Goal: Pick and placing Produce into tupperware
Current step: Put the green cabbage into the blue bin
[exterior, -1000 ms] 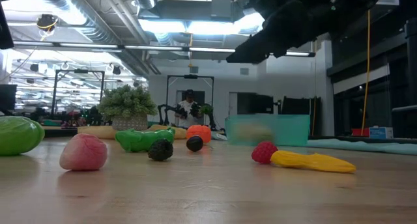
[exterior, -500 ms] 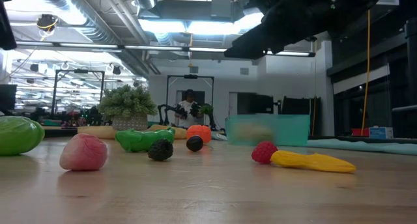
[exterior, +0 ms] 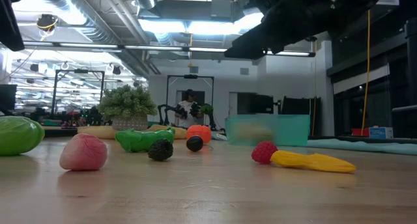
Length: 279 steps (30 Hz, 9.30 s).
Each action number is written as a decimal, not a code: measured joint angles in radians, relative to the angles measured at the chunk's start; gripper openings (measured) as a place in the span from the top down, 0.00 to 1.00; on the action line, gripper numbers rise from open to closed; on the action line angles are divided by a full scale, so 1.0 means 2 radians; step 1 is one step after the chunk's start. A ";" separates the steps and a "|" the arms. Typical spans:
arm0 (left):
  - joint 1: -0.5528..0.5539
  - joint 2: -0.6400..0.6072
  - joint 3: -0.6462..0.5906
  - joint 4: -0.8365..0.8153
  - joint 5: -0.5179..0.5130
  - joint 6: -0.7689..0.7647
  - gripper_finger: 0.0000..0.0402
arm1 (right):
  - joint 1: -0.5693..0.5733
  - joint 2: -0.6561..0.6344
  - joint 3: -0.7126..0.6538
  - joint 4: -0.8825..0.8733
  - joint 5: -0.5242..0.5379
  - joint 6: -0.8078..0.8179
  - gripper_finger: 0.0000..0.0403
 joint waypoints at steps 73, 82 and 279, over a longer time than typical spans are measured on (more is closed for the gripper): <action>0.112 0.000 -0.088 0.068 0.146 0.169 0.18 | 0.038 -0.042 0.000 -0.021 -0.057 0.023 0.12; 0.113 0.000 -0.141 0.125 0.150 0.170 0.18 | 0.038 -0.042 0.000 -0.021 -0.057 0.023 0.12; 0.466 0.016 0.003 0.426 0.118 0.914 0.44 | -0.037 0.107 -0.028 0.275 0.075 0.377 0.17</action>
